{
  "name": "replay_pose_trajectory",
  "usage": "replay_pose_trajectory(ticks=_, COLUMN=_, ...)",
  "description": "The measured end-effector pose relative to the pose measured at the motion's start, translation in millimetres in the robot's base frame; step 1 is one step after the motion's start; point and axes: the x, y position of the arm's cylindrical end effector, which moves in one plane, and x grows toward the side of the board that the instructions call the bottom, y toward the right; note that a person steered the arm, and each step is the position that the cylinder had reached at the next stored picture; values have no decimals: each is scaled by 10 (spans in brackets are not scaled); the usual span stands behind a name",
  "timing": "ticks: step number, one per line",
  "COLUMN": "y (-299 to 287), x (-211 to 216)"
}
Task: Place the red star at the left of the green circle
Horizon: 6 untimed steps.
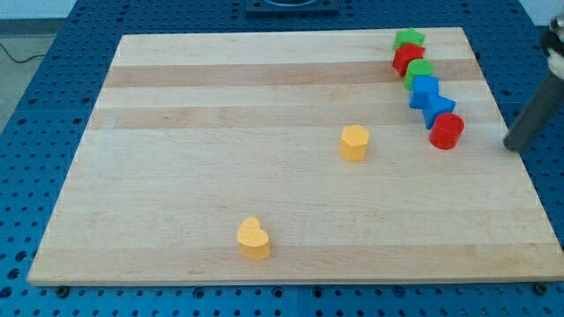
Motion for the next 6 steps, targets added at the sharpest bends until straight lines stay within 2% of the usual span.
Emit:
replay_pose_trajectory(ticks=2, y=-346, x=-1246)
replay_pose_trajectory(ticks=3, y=-750, x=-1633)
replay_pose_trajectory(ticks=5, y=-1913, x=-1691)
replay_pose_trajectory(ticks=6, y=-2093, x=-1516)
